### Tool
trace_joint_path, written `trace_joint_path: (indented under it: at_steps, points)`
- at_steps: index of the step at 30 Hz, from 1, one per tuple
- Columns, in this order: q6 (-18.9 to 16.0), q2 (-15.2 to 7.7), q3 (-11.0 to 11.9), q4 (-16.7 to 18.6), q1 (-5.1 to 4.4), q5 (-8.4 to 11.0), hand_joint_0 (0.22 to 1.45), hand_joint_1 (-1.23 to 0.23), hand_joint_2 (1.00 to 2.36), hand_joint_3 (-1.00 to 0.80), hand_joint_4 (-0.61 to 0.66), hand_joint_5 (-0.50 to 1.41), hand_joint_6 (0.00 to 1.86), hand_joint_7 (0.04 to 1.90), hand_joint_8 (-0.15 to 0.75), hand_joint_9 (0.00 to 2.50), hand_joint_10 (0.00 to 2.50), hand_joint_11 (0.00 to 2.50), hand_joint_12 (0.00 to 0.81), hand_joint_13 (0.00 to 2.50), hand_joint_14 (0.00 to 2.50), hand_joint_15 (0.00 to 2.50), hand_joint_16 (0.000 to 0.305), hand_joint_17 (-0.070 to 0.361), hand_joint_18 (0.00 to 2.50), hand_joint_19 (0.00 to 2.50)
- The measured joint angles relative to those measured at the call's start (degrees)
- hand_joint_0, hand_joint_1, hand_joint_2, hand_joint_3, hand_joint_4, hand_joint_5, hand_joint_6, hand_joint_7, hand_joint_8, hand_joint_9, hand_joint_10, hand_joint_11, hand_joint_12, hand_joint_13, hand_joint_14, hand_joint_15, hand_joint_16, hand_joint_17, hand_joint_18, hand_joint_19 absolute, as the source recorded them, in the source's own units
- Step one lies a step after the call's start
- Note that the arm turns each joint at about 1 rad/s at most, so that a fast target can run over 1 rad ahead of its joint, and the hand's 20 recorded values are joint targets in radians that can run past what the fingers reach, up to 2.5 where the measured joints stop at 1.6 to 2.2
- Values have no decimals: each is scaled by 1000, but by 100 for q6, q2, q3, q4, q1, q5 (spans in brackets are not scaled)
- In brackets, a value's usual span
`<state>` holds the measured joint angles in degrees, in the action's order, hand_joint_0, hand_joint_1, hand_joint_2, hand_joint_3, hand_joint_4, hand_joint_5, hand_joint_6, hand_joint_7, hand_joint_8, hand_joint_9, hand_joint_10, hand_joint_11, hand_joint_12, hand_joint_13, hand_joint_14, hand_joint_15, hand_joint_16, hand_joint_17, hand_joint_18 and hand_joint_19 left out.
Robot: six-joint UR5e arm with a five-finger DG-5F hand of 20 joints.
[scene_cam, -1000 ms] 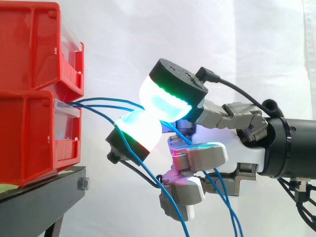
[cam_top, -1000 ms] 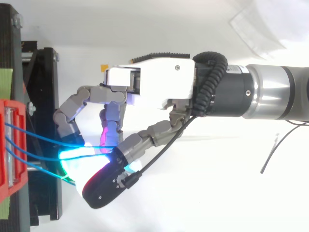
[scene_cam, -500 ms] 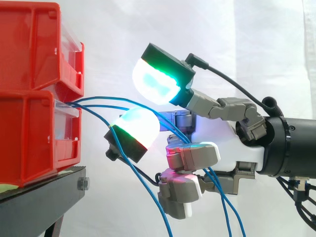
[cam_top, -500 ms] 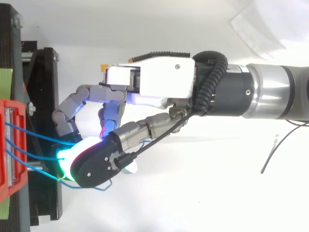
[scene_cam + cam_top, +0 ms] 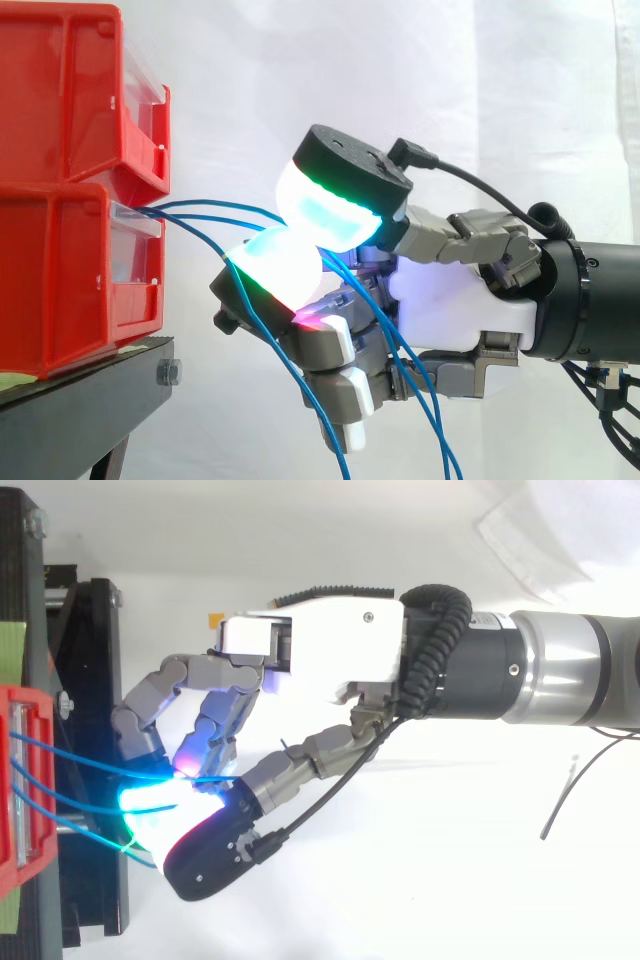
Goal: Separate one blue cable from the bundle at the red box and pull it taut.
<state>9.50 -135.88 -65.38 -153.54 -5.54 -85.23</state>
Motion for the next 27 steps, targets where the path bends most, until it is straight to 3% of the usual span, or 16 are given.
trace_joint_path:
  at_steps: [2,5,6,10,12,15,19,21,27]
  points:
    - [4,0,-1,4,-1,8,578,-926,1000,-500,4,-155,920,1103,256,1142,26,1229,339,1125,31,883,54,121,836,905]
    - [10,0,-1,13,-10,18,453,-800,1000,-500,35,-141,918,1066,302,1226,21,1250,385,1183,28,878,62,140,915,909]
    - [11,0,-1,13,-12,20,444,-760,1000,-500,33,-140,916,1062,306,1233,21,1243,390,1193,27,881,63,143,926,913]
    - [15,0,-2,2,-12,10,494,-291,1000,-500,29,-123,881,1088,300,1306,24,1182,371,1232,28,887,59,133,930,949]
    - [16,0,-4,-6,-10,6,550,-259,1000,-500,20,-123,875,1106,275,1307,25,1183,349,1225,29,899,55,123,903,977]
    - [17,0,-6,-10,-12,13,618,-420,1002,-476,28,-130,874,1120,277,1294,29,1219,344,1226,30,912,53,118,894,991]
    - [18,0,-7,-7,-17,21,593,-596,1014,-281,30,-136,876,1131,279,1258,26,1224,353,1221,29,923,55,123,902,992]
    - [17,0,-8,-11,-21,20,598,-752,1013,-208,51,-153,895,1090,304,1243,23,1222,378,1220,27,899,61,138,938,961]
    - [18,0,-10,-12,-21,21,678,-866,1016,-270,-35,-179,920,1079,257,1147,25,1204,341,1149,30,906,54,121,858,948]
